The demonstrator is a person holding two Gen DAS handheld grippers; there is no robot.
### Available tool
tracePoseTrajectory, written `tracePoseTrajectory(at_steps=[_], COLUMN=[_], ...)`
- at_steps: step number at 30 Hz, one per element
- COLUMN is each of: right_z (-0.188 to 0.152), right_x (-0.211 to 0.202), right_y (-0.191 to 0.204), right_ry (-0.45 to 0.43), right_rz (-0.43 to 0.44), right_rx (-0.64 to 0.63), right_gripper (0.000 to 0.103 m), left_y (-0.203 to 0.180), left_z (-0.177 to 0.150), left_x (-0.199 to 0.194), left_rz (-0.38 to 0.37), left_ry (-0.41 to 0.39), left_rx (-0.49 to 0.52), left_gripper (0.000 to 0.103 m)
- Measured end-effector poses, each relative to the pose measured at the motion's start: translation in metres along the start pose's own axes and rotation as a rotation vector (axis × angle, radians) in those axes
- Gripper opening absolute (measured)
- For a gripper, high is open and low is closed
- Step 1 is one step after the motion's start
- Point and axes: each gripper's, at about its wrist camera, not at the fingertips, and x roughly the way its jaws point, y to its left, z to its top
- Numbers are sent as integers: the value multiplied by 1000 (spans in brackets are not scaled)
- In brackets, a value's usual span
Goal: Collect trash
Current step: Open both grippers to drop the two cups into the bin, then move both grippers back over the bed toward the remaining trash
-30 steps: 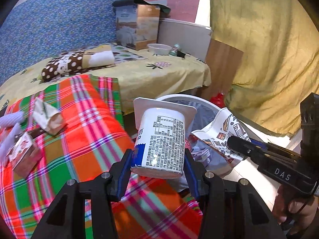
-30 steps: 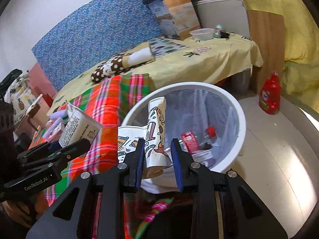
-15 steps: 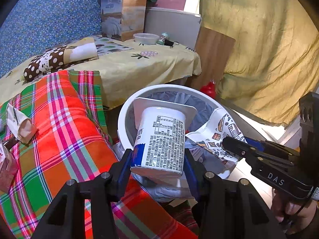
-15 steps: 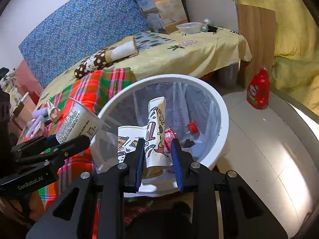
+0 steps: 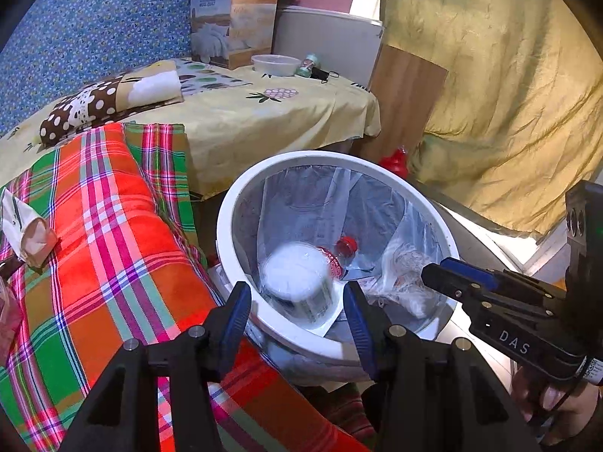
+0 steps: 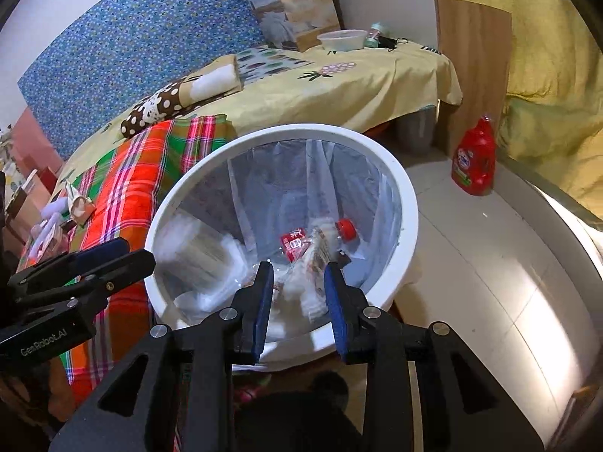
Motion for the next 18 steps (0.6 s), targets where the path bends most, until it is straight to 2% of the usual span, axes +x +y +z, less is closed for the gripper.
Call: tracePoseTrajectory(at_steps=[15,18], right_z=[3,3], right_x=[-14,-18], right_y=[13,19], right_ry=[-43,-57], right_rz=[20,38], right_rx=[-21,-31], right_gripper=[36,42], left_y=[15,21], left_z=[-9,-15], left_x=[-32,-44], left_rz=[11,22], left_ry=[-48,-61], left_rx=[-59,-78], left_gripper=[51,51])
